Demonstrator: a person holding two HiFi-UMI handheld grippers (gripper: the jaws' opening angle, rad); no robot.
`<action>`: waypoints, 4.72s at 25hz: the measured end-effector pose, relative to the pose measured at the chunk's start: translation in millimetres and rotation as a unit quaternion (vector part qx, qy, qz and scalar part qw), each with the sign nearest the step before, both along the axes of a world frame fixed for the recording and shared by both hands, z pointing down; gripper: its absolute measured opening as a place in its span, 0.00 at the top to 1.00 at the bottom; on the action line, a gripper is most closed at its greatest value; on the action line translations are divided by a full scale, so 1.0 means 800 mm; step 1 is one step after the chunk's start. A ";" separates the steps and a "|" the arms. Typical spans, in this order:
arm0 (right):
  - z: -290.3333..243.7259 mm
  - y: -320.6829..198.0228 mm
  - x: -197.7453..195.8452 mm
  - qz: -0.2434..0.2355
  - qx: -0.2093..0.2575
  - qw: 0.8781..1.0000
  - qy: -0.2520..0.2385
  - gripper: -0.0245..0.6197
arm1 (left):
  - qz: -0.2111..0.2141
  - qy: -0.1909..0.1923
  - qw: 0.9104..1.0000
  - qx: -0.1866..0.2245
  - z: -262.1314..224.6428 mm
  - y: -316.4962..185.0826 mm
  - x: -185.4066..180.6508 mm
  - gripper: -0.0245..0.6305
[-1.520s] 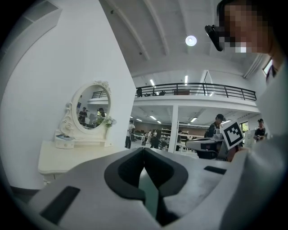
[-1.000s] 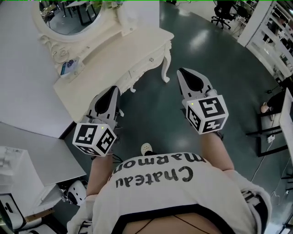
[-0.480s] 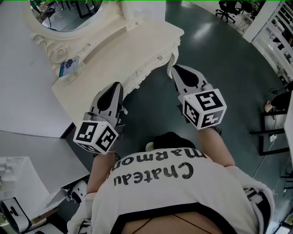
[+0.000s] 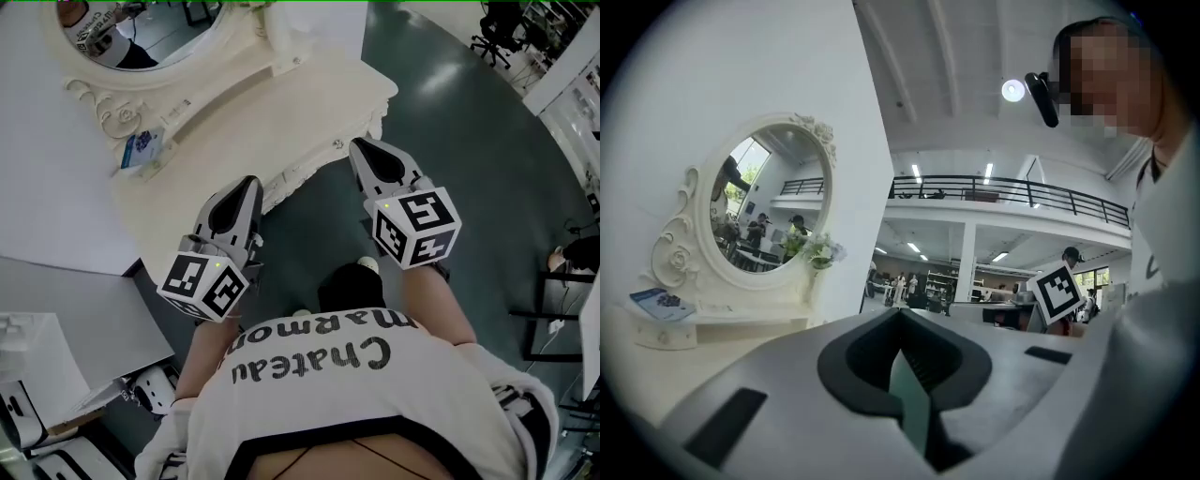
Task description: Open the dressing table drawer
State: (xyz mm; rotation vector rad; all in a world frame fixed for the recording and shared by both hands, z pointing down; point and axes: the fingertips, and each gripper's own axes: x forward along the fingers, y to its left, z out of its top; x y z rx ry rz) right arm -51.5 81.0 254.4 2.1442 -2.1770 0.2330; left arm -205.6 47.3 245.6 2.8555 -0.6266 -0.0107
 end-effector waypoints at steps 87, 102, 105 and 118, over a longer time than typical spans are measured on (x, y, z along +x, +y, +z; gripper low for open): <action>0.308 -0.575 0.239 -0.212 -0.303 0.929 -0.003 0.65 | -0.309 -0.043 0.945 -0.097 0.123 -0.431 0.173 0.93; 0.315 -0.591 0.235 -0.163 -0.305 0.935 -0.074 0.80 | -0.319 -0.048 0.941 -0.101 0.129 -0.431 0.169 0.93; 0.314 -0.590 0.235 -0.164 -0.303 0.936 -0.079 0.80 | -0.318 -0.050 0.941 -0.100 0.128 -0.430 0.168 0.93; 0.314 -0.586 0.237 -0.160 -0.296 0.938 -0.083 0.80 | -0.314 -0.050 0.943 -0.101 0.130 -0.428 0.167 0.93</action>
